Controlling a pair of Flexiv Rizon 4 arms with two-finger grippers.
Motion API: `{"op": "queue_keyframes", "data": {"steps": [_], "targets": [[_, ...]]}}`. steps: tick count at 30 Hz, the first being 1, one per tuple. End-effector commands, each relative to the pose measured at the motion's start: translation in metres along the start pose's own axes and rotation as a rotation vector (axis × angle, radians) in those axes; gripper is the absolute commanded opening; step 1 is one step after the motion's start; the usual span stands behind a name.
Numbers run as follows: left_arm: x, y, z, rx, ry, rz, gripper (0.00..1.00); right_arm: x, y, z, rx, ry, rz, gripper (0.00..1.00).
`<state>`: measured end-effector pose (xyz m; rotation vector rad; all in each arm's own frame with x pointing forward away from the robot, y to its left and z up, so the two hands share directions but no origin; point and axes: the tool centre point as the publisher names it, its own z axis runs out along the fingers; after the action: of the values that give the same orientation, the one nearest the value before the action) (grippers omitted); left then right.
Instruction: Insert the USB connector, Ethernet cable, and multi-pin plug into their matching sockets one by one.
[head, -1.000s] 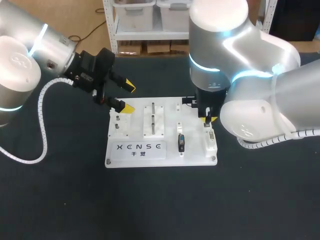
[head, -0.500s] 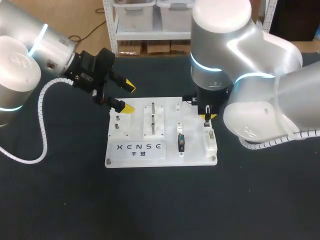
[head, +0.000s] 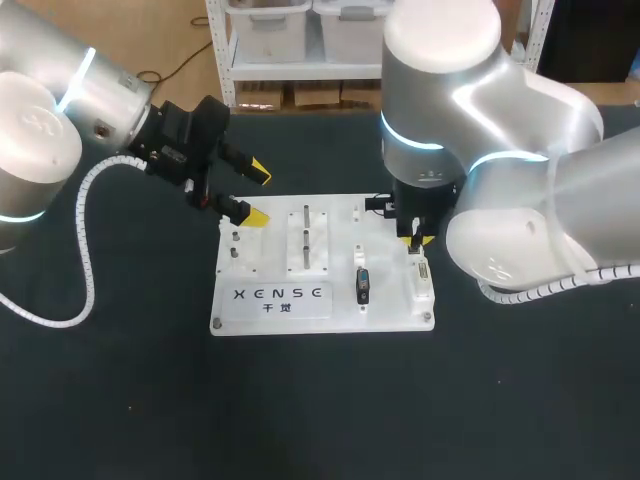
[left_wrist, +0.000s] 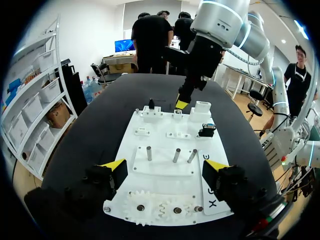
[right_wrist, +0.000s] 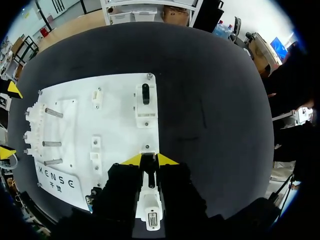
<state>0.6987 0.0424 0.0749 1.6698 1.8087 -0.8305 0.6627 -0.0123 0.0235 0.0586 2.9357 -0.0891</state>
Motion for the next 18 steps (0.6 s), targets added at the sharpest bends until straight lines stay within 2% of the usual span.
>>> {"op": "queue_keyframes", "data": {"steps": [1,7,10,11,12,13,18], "targets": [[0.0,0.001,0.0,0.003,0.003,0.0,1.0,0.0,0.0,0.012,0.013,0.009,0.009,0.0],[0.0,0.001,0.0,0.003,0.003,0.0,1.0,-0.002,0.001,0.022,0.022,0.033,0.021,0.0],[0.0,0.001,0.0,0.003,0.003,0.0,1.0,-0.007,0.003,0.015,0.004,0.015,0.039,0.0],[0.0,0.001,0.0,0.003,0.003,0.0,1.0,-0.008,0.004,0.01,-0.002,-0.004,0.044,0.2],[0.0,0.001,0.0,0.003,0.003,0.0,1.0,-0.01,0.005,0.004,-0.008,-0.024,0.045,0.45],[0.0,0.001,0.0,0.003,0.003,0.0,1.0,-0.012,0.006,-0.003,-0.018,-0.042,0.048,1.0],[0.0,0.001,0.0,0.003,0.003,0.0,1.0,-0.018,0.015,-0.033,-0.048,-0.107,0.044,1.0]]}}
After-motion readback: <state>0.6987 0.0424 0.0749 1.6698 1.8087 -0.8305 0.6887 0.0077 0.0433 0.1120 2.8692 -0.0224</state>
